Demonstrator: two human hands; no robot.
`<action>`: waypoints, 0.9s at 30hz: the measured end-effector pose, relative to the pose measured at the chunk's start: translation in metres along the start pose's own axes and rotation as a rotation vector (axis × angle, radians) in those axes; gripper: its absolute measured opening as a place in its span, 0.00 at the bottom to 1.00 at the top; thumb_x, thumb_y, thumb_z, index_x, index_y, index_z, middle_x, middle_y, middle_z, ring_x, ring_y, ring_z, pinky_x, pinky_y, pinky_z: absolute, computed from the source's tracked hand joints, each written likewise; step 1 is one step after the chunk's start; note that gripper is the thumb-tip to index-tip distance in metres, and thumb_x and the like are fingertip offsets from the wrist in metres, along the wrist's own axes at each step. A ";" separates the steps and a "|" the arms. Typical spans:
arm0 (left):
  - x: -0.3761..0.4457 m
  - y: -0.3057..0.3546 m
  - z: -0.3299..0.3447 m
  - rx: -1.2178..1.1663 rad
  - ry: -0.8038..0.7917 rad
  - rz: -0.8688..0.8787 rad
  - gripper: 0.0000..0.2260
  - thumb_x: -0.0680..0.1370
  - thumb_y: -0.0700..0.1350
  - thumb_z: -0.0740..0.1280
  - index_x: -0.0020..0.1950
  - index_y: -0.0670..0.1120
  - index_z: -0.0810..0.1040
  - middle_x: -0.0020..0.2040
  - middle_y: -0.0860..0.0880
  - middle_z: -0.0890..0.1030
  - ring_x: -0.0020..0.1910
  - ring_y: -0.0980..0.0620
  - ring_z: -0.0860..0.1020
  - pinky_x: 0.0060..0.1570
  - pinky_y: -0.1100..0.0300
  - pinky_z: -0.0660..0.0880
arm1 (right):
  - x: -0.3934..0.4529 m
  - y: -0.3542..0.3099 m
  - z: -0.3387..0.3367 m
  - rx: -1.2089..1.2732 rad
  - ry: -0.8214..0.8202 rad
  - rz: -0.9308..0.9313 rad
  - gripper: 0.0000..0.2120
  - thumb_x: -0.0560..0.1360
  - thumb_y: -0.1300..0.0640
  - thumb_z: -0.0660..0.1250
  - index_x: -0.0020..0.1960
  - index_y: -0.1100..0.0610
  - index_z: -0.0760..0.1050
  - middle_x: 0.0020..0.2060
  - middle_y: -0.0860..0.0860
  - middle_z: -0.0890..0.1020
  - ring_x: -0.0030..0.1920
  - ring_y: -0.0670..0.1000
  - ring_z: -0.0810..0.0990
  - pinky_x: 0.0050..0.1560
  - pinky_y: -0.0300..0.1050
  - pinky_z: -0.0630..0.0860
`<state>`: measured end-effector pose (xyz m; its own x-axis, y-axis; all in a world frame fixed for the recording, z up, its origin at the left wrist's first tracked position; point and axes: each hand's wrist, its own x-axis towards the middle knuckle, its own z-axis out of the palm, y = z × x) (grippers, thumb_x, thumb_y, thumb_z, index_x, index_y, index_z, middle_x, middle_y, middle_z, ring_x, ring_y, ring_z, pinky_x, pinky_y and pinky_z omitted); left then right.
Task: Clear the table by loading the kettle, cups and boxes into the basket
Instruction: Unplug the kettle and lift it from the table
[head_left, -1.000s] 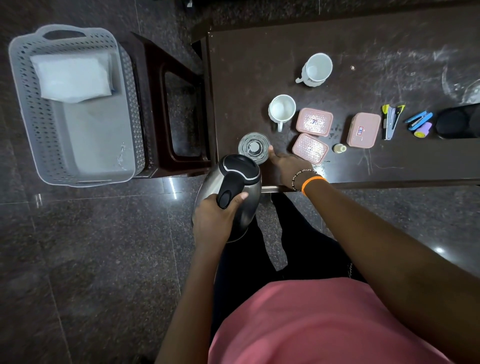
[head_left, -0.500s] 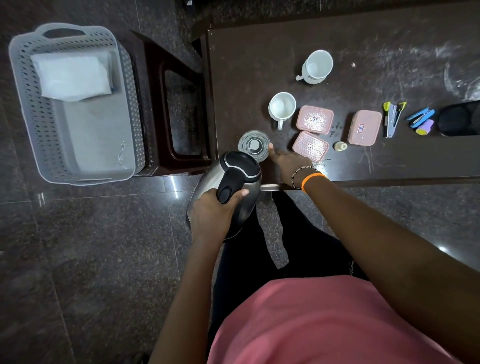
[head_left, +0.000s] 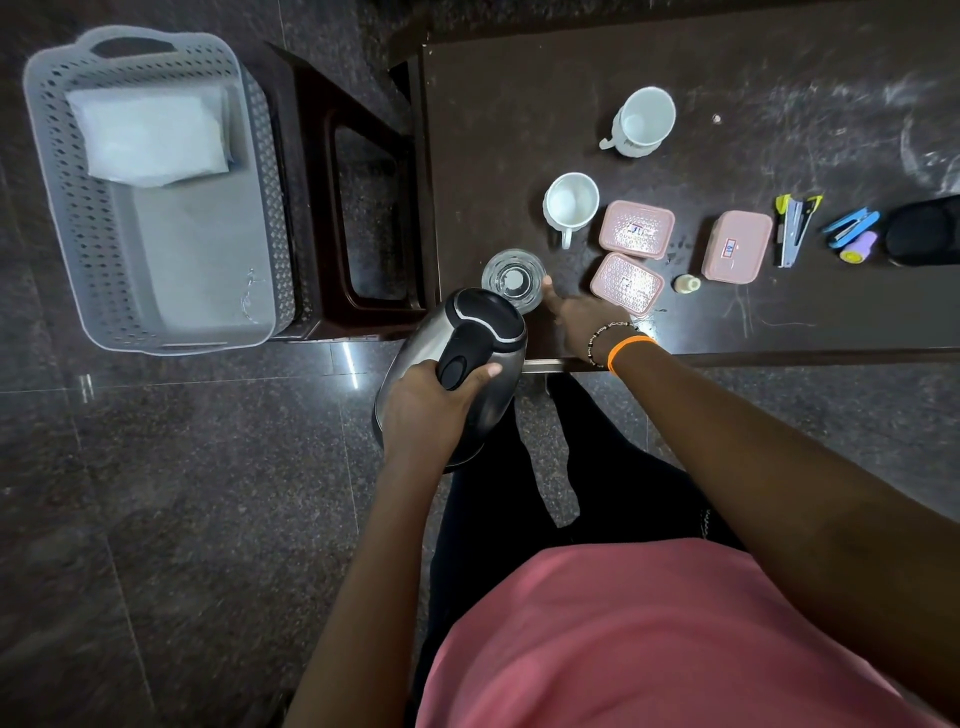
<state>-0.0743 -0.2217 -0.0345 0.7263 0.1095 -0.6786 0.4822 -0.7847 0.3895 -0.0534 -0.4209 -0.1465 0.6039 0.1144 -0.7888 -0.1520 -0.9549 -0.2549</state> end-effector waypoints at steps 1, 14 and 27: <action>0.000 0.000 0.000 -0.005 0.000 -0.001 0.23 0.66 0.66 0.69 0.30 0.48 0.66 0.27 0.53 0.71 0.30 0.50 0.72 0.33 0.59 0.66 | 0.000 0.001 0.000 0.006 -0.002 0.001 0.34 0.76 0.63 0.56 0.76 0.47 0.44 0.64 0.61 0.74 0.60 0.64 0.76 0.55 0.57 0.75; -0.001 0.004 0.000 -0.003 -0.008 -0.012 0.23 0.67 0.66 0.68 0.31 0.48 0.67 0.28 0.52 0.72 0.31 0.50 0.72 0.33 0.59 0.66 | -0.001 0.000 -0.001 -0.019 0.002 0.030 0.35 0.75 0.63 0.56 0.76 0.45 0.43 0.62 0.61 0.76 0.60 0.63 0.76 0.55 0.56 0.74; -0.001 0.008 0.000 -0.008 0.003 -0.021 0.23 0.67 0.65 0.68 0.36 0.44 0.73 0.32 0.51 0.75 0.34 0.49 0.75 0.34 0.59 0.67 | 0.001 -0.001 0.002 -0.026 0.015 0.038 0.33 0.77 0.61 0.55 0.76 0.46 0.44 0.63 0.62 0.75 0.59 0.64 0.77 0.55 0.56 0.74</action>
<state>-0.0710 -0.2285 -0.0309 0.7174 0.1280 -0.6848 0.5016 -0.7771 0.3802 -0.0542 -0.4190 -0.1480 0.6101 0.0742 -0.7889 -0.1548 -0.9653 -0.2105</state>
